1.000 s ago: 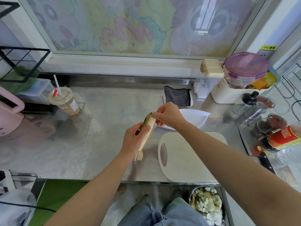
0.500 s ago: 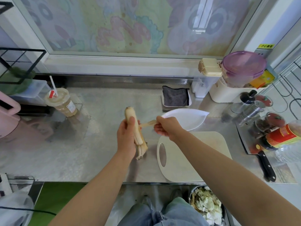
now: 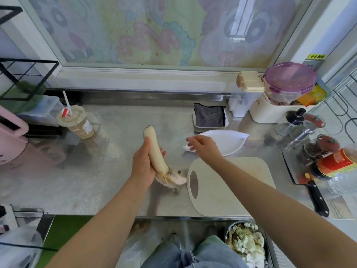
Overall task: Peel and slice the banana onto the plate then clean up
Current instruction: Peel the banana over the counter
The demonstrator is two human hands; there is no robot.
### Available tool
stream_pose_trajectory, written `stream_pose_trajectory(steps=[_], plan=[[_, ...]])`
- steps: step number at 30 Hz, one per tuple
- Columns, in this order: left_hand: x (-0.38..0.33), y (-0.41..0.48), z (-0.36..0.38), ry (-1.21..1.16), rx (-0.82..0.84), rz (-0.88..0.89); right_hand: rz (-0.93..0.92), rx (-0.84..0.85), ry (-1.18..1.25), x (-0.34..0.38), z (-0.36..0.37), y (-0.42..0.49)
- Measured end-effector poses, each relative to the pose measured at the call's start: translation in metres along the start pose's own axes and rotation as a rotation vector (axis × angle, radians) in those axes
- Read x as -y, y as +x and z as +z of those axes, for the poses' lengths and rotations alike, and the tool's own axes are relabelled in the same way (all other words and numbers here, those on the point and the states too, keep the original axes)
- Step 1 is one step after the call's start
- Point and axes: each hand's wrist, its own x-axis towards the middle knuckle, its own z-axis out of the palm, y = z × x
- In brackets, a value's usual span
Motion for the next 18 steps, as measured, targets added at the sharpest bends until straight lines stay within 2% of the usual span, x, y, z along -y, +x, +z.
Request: stream_pose_trajectory(steps=[2,5,10,12,16,18], plan=[[0.005,-0.006,0.007,0.139,0.06,-0.001,-0.037,0.117,0.192,0.026,0.003,0.001],[0.01,-0.014,0.012,0.247,0.165,0.03,-0.065,0.166,0.186,0.044,0.005,0.005],[0.011,-0.021,0.011,0.378,0.196,0.087,0.074,0.21,0.286,0.047,-0.003,0.004],[0.011,-0.023,0.01,0.453,0.197,0.11,0.091,0.222,0.243,0.048,-0.006,0.005],[0.015,-0.024,0.008,0.562,0.246,0.165,0.034,0.174,-0.051,0.051,-0.011,0.007],[0.015,-0.025,0.01,0.578,0.251,0.184,0.013,0.155,-0.104,0.049,-0.01,0.007]])
